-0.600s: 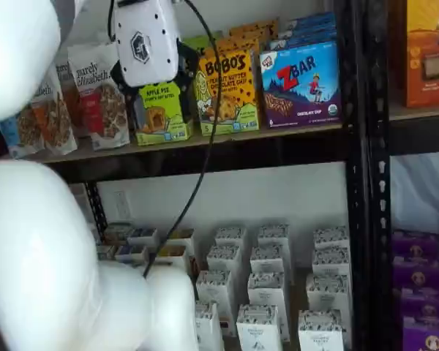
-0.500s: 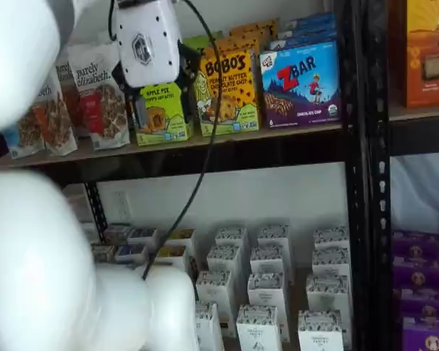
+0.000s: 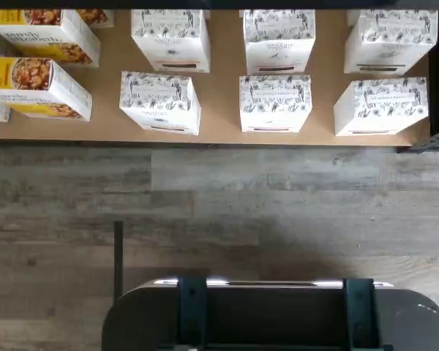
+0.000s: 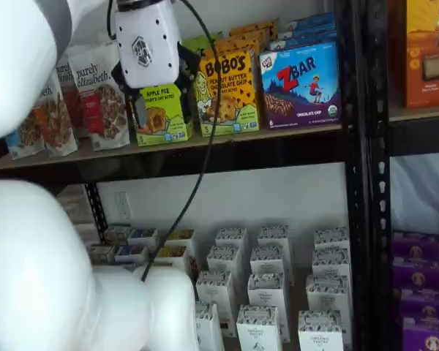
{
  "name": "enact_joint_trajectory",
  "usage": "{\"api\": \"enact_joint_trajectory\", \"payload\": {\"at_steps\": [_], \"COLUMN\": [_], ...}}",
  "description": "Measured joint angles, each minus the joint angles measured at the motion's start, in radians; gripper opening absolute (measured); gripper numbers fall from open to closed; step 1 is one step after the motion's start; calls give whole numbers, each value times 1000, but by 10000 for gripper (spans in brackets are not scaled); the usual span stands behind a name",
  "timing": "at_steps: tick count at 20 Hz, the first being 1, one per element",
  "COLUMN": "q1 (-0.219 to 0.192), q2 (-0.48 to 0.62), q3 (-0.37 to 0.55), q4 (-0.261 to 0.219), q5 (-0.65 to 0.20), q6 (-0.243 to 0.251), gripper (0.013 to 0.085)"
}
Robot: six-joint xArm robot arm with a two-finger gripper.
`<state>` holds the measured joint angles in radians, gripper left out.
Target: Pick the green box on the top shelf, the fourth from the left
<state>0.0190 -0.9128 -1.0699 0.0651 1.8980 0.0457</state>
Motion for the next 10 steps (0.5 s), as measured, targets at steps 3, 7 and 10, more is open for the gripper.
{"api": "enact_joint_trajectory", "payload": {"at_steps": [3,7,10], "q1": [23,53,76], "q2": [6,19,36], "q3": [8,20,22], "q4": [-9,-17,-23], "q5": [-14,-51,-89], "q6": [19,46,66], "gripper": [850,850,850]}}
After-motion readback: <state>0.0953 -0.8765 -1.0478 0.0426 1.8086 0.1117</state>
